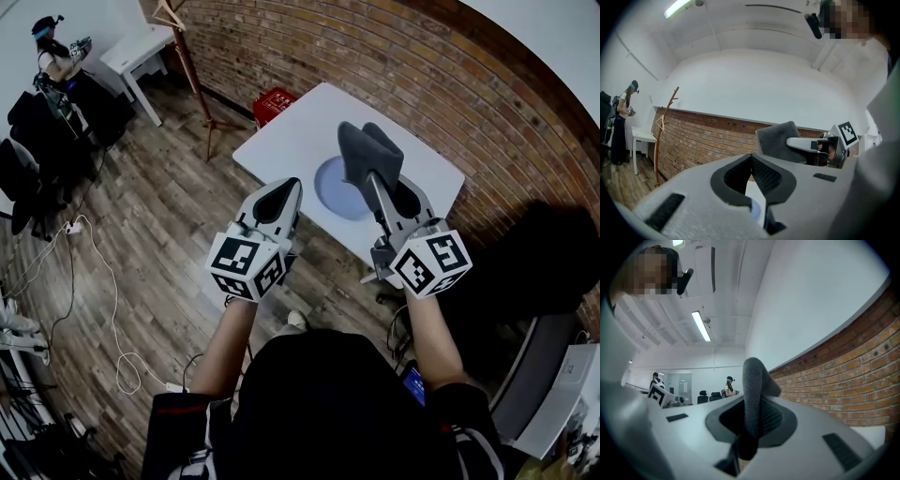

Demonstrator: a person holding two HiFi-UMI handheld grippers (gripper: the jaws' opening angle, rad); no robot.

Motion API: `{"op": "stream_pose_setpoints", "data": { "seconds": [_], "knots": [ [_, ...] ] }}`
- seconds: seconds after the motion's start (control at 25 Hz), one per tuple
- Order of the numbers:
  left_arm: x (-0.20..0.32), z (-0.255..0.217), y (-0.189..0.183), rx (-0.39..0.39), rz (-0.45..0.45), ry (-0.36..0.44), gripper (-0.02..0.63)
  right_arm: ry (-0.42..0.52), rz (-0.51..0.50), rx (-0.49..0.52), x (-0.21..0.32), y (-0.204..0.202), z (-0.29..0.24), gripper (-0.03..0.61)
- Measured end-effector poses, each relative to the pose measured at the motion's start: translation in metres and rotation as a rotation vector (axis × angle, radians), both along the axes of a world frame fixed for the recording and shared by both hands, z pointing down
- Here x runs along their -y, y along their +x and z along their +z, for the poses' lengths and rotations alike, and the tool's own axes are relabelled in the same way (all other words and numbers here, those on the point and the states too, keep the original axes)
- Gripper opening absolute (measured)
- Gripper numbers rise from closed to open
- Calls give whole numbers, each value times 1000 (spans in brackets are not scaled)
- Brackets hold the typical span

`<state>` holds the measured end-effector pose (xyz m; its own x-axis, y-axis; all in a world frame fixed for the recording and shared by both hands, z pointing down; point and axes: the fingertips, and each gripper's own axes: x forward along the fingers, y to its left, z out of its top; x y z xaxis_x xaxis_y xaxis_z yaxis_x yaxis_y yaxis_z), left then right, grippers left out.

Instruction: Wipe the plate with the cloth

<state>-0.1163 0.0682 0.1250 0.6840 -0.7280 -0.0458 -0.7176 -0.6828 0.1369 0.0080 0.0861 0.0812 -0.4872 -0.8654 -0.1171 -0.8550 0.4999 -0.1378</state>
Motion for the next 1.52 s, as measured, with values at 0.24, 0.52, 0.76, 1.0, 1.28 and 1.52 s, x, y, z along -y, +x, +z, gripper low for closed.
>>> {"op": "stream_pose_setpoints", "data": {
  "seconds": [0.24, 0.52, 0.76, 1.0, 1.28, 1.52],
  "knots": [
    [21, 12, -8, -2, 22, -28, 18, -16, 16, -9, 27, -16, 8, 54],
    [33, 22, -24, -22, 30, -67, 18, -44, 22, -16, 40, -32, 18, 54],
    [36, 30, -20, -21, 49, -84, 18, -59, 35, -15, 45, -28, 24, 54],
    [48, 43, -7, -1, 55, -100, 18, -70, 53, -4, 56, -10, 32, 54],
    [70, 55, 8, 18, 44, -125, 18, -90, 55, 7, 78, 13, 42, 54],
    [88, 67, 21, 31, 37, -151, 18, -110, 53, 13, 95, 28, 50, 54]
  ]
}}
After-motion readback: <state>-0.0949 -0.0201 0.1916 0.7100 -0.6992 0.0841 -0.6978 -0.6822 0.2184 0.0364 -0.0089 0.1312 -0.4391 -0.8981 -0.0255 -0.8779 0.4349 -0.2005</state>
